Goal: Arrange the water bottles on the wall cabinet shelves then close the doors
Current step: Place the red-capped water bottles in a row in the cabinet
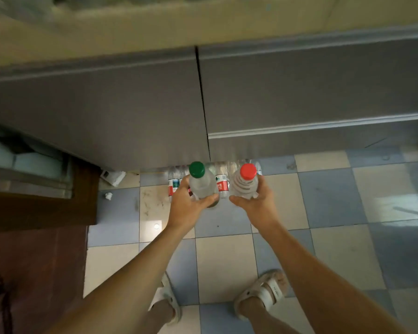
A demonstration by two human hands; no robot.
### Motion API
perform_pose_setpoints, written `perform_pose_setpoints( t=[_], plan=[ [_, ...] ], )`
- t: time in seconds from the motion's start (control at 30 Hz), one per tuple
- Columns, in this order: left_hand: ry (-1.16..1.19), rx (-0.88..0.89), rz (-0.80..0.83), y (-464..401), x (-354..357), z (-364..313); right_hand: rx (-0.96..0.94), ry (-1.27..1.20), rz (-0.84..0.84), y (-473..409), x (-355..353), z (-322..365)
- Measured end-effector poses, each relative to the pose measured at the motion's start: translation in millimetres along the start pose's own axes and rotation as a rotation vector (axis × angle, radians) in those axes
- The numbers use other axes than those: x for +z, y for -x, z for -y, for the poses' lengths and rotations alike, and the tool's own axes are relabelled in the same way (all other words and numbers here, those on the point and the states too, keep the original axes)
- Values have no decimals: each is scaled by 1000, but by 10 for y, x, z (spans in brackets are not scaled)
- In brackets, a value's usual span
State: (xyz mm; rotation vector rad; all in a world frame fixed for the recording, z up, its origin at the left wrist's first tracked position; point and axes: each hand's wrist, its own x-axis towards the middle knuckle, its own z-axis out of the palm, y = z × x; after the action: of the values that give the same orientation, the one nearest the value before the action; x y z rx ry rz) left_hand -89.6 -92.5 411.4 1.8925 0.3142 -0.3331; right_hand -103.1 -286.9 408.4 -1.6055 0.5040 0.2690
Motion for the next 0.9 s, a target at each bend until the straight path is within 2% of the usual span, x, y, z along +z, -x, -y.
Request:
perform_pose_setpoints(
  t=[0.3, 0.53, 0.9],
  plan=[
    [75, 209, -13, 517, -1269, -1994, -219, 54, -47, 903, 265, 2136],
    [147, 496, 37, 809, -2396, -3424, -414, 33, -98, 1613, 668, 3715],
    [162, 854, -79, 1215, -3816, -5460, -741, -34, -141, 2280, 1230, 6140]
  ],
)
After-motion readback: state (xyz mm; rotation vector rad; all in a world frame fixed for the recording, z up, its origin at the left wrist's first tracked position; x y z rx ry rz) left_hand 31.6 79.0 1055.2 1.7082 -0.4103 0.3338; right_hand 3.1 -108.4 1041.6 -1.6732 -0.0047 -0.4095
